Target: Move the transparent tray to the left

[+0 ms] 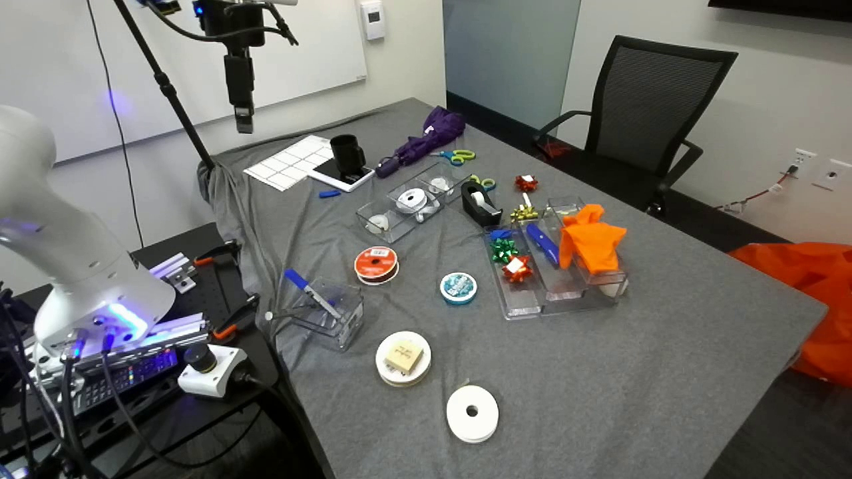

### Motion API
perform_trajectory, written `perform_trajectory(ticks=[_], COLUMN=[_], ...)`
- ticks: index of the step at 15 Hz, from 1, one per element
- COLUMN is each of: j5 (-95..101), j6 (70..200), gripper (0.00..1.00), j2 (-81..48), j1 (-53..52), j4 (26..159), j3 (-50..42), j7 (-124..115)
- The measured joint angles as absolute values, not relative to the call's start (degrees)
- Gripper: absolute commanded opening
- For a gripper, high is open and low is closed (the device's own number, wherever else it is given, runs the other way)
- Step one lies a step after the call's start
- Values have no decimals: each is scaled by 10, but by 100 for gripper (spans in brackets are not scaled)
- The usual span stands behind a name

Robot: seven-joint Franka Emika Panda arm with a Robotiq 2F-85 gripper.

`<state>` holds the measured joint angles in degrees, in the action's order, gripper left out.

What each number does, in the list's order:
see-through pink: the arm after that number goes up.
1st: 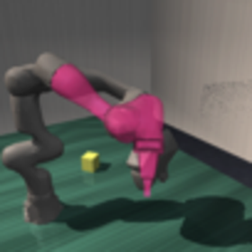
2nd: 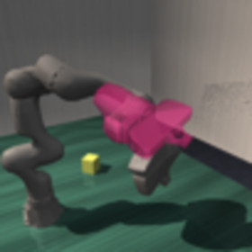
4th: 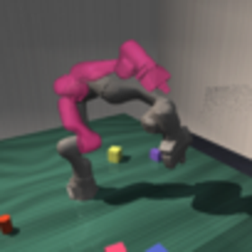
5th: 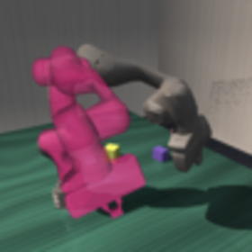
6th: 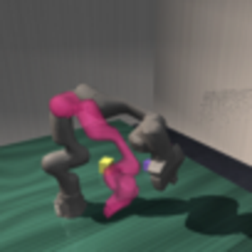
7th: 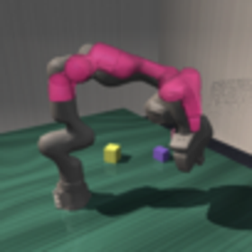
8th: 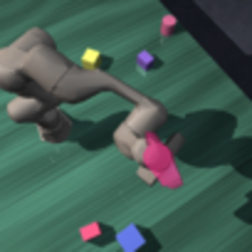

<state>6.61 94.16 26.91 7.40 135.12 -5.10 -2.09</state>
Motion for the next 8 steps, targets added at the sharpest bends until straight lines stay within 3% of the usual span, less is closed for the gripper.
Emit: perform_trajectory(ticks=[8], j5=[-1], j6=[943], gripper=[100], j2=[257], j1=[63], j4=[1349], j3=[-38], j7=[-103])
